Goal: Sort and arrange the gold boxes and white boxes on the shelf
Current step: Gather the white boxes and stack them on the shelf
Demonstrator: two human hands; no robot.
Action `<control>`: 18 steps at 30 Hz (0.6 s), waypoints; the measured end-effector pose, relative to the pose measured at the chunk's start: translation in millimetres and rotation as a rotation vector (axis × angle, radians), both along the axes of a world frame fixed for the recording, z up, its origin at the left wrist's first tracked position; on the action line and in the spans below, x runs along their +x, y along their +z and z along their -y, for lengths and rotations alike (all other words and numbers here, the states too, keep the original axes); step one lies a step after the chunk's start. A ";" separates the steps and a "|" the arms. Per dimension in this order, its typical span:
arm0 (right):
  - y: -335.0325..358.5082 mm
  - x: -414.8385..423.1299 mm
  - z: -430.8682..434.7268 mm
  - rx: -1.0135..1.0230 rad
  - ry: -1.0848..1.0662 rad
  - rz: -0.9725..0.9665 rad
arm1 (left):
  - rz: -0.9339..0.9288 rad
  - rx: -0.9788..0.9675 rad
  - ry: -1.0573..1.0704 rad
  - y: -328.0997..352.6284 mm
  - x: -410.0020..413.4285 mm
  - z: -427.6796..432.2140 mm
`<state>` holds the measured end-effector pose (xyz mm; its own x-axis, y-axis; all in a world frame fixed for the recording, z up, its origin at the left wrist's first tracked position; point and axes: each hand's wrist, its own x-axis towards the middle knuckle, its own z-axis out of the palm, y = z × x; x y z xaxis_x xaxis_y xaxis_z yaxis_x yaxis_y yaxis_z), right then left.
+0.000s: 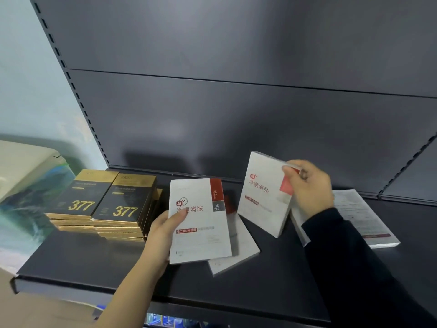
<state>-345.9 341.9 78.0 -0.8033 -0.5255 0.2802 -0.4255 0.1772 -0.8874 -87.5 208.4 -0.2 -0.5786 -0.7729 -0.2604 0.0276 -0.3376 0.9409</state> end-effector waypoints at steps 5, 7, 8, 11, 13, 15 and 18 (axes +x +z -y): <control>6.1 -14.6 -8.1 -0.036 -0.029 0.089 | 0.022 -0.051 -0.055 1.3 -12.2 5.6; -0.2 -17.7 -9.9 -0.027 -0.034 0.174 | 0.024 -0.041 -0.059 -0.9 -13.6 7.4; -3.7 -18.3 -10.8 -0.038 -0.024 0.235 | 0.027 -0.034 -0.063 -2.5 -14.9 8.0; -8.1 -12.3 -11.1 -0.064 0.003 0.414 | 0.030 -0.013 -0.064 -4.6 -18.2 7.4; -12.0 -6.6 -6.5 -0.014 -0.003 0.487 | 0.034 -0.012 -0.084 -3.4 -22.0 4.5; -14.5 4.3 3.9 0.039 0.045 0.546 | 0.028 -0.016 -0.107 -0.9 -26.2 -0.6; -20.6 22.7 26.6 0.034 0.104 0.685 | -0.002 0.000 -0.146 3.8 -32.2 -7.7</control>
<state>-323.2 315.3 57.5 -0.7380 -0.6092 -0.2900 0.2125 0.1981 -0.9569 -119.6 216.1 3.6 -0.6853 -0.6808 -0.2585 -0.0194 -0.3378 0.9410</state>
